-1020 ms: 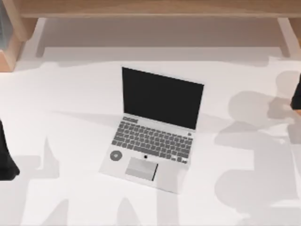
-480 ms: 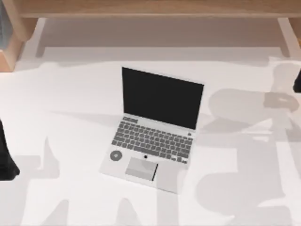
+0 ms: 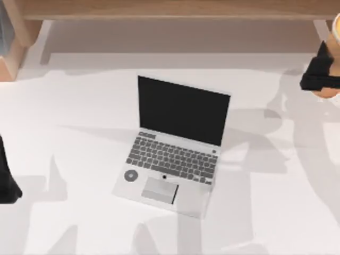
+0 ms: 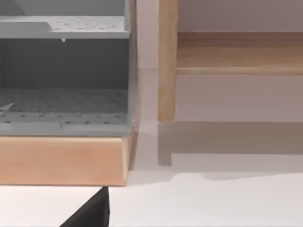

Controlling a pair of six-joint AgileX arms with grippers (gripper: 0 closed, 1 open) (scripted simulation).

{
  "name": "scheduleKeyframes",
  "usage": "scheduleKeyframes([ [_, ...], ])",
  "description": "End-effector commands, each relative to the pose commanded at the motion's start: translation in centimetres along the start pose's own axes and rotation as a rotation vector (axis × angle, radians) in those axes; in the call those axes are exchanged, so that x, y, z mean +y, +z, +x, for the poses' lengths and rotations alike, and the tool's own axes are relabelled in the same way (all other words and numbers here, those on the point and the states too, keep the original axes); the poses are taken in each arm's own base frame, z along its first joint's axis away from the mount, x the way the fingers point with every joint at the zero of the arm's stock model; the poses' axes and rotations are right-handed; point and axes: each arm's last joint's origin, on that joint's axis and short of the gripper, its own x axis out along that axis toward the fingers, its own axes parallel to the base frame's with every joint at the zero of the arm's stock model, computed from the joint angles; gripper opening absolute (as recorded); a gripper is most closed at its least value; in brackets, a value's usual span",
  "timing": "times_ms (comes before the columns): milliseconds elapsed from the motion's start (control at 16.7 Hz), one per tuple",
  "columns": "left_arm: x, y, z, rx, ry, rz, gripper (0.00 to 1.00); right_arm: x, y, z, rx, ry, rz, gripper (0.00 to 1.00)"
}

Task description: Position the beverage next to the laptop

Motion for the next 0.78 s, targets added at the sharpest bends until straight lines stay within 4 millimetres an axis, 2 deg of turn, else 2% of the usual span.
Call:
scheduleKeyframes([
  [420,0.0,0.0,0.0,0.0,0.0,0.0,1.0,6.3,-1.3,-5.3,0.112,0.02,0.0,0.0],
  [780,0.0,0.0,0.0,0.0,0.0,0.0,1.0,9.4,-2.9,-9.6,0.179,0.042,-0.059,0.0],
])
